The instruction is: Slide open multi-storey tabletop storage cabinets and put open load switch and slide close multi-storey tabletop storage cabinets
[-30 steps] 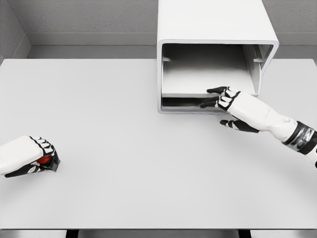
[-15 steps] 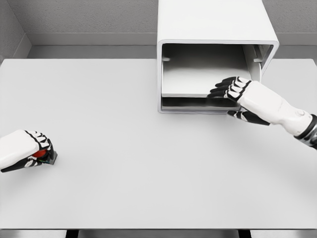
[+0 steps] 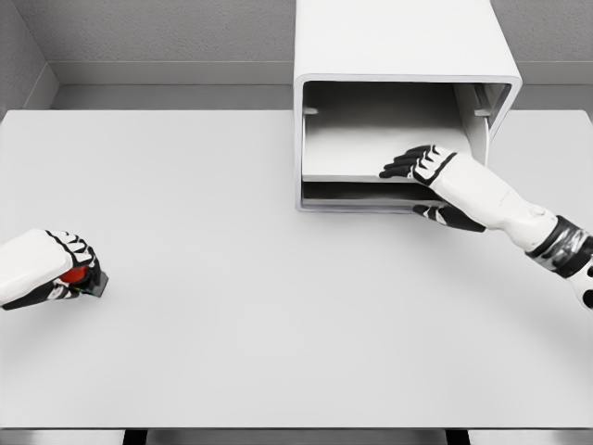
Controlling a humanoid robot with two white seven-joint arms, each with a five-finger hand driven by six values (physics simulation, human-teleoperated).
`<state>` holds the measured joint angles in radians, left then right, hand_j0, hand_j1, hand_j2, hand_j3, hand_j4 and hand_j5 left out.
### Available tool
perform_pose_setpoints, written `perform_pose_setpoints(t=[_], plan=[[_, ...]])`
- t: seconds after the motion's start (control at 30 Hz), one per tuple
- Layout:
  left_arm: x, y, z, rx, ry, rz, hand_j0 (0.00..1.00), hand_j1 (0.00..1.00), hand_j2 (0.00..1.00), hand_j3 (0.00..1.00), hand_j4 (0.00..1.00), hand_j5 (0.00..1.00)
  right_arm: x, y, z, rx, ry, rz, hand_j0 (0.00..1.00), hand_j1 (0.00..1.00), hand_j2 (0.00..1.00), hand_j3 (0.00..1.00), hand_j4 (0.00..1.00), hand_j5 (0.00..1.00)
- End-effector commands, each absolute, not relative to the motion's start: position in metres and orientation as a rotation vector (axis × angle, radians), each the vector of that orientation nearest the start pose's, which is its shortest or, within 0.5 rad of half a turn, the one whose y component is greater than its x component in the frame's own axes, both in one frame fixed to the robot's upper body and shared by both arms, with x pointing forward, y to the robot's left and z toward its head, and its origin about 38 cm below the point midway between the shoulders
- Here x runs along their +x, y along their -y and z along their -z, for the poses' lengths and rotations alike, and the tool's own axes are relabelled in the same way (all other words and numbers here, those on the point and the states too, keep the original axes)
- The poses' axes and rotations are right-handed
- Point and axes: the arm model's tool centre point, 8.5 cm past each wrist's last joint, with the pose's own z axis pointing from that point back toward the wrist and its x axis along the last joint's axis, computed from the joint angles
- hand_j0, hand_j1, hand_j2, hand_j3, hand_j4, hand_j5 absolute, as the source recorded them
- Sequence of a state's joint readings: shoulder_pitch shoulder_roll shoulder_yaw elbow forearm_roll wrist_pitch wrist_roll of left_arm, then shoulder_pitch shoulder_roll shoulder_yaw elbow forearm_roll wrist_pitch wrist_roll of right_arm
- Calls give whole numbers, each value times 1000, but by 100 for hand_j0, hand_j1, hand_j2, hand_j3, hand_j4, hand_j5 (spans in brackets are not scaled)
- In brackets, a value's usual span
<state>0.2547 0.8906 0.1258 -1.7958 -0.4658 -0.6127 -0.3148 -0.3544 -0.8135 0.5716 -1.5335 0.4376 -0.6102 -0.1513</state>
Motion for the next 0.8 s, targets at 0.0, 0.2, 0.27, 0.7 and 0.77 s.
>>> perform_pose_setpoints(t=[0.0,0.2,0.27,0.7,0.77], plan=[[292,-387,-184,543,1485,1801,36,36,36,36,36,36,385,292,-178,-440,1976,-1589,81,81,81,81,81,81],[294,-385,-186,551,1506,1789,36,36,36,36,36,36,380,292,-173,-430,1967,-1594,82,82,82,82,82,82],[295,-385,-187,554,1509,1788,36,36,36,36,36,36,380,294,-174,-434,1963,-1598,83,83,83,83,83,83],[301,-380,-193,571,1566,1747,36,36,36,36,36,36,359,296,-191,-418,1985,-1662,83,83,83,83,83,83],[301,-380,-193,572,1567,1748,36,36,36,36,36,36,358,298,-190,-416,1978,-1662,83,83,83,83,83,83]])
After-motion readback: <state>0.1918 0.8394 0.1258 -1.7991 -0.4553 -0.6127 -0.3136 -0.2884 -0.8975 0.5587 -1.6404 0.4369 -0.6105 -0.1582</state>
